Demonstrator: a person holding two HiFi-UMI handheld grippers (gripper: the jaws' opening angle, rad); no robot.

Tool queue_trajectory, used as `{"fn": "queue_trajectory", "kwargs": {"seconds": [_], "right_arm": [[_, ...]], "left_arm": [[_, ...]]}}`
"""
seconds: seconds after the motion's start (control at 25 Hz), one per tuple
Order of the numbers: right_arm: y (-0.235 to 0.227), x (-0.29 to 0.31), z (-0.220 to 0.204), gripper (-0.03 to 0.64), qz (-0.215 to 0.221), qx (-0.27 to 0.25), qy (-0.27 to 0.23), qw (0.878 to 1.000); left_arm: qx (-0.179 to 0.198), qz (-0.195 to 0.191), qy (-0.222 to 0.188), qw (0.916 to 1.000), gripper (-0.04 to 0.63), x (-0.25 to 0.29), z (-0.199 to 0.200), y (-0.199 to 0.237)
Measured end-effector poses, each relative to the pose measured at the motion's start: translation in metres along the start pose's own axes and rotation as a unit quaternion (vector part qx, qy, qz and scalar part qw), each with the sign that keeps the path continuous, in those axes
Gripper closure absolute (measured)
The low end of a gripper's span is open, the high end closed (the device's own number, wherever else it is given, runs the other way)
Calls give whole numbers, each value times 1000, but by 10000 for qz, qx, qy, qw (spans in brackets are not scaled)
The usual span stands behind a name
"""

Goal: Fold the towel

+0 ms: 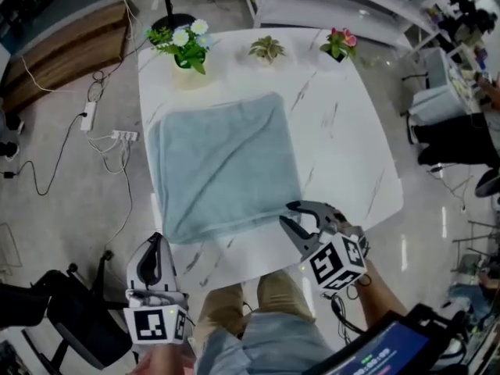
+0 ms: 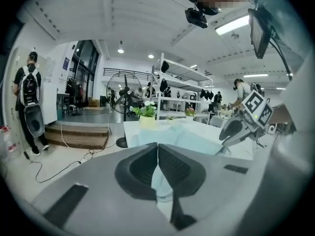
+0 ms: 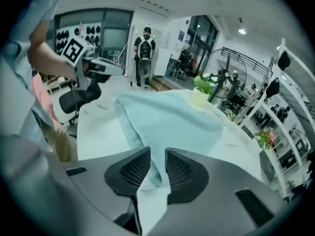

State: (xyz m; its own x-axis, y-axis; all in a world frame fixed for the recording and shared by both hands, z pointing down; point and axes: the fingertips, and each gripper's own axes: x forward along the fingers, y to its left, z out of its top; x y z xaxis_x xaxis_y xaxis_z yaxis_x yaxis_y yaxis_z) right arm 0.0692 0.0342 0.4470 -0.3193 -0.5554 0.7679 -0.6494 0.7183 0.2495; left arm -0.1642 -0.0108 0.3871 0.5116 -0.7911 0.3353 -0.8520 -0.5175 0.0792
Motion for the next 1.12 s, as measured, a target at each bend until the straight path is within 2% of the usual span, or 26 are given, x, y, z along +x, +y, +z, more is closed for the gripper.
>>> {"fn": "queue_trajectory", "kwargs": {"seconds": [0.2,0.24,0.32,0.6,0.8,0.92,0.96,1.0,1.12], "right_arm": [[3,16,-30,491,265,-432,96,9987],[3,21,-35,503,220,-579,184,9979],[4,25,-42,586,134,-879,223,9958],[10,-3,-48,588,507,-1367,-310,9888],[18,-3,-79,586,884,-1693,-112,9815],[18,-2,-81,577,1357,-1140,-80,9841],[16,-7,-74,537,1574,-807,-153,9841],[12,-13,-63,510,1767,-485,-300,9826],[-12,-40,-9,505,2164,125,-965,9715]], "left_arm": [[81,-23,237,9997,588,16,-9,-16],[96,-23,267,9996,588,19,-9,-20],[109,-21,292,9995,588,25,-9,-26],[51,-46,257,9996,588,37,-3,-44],[0,-78,381,9992,588,41,-11,-57],[-65,105,568,9983,586,40,-26,-56],[-99,220,593,9979,587,38,-29,-54],[-139,356,597,9975,587,36,-30,-51],[-282,861,572,9942,584,25,-29,-38]]}}
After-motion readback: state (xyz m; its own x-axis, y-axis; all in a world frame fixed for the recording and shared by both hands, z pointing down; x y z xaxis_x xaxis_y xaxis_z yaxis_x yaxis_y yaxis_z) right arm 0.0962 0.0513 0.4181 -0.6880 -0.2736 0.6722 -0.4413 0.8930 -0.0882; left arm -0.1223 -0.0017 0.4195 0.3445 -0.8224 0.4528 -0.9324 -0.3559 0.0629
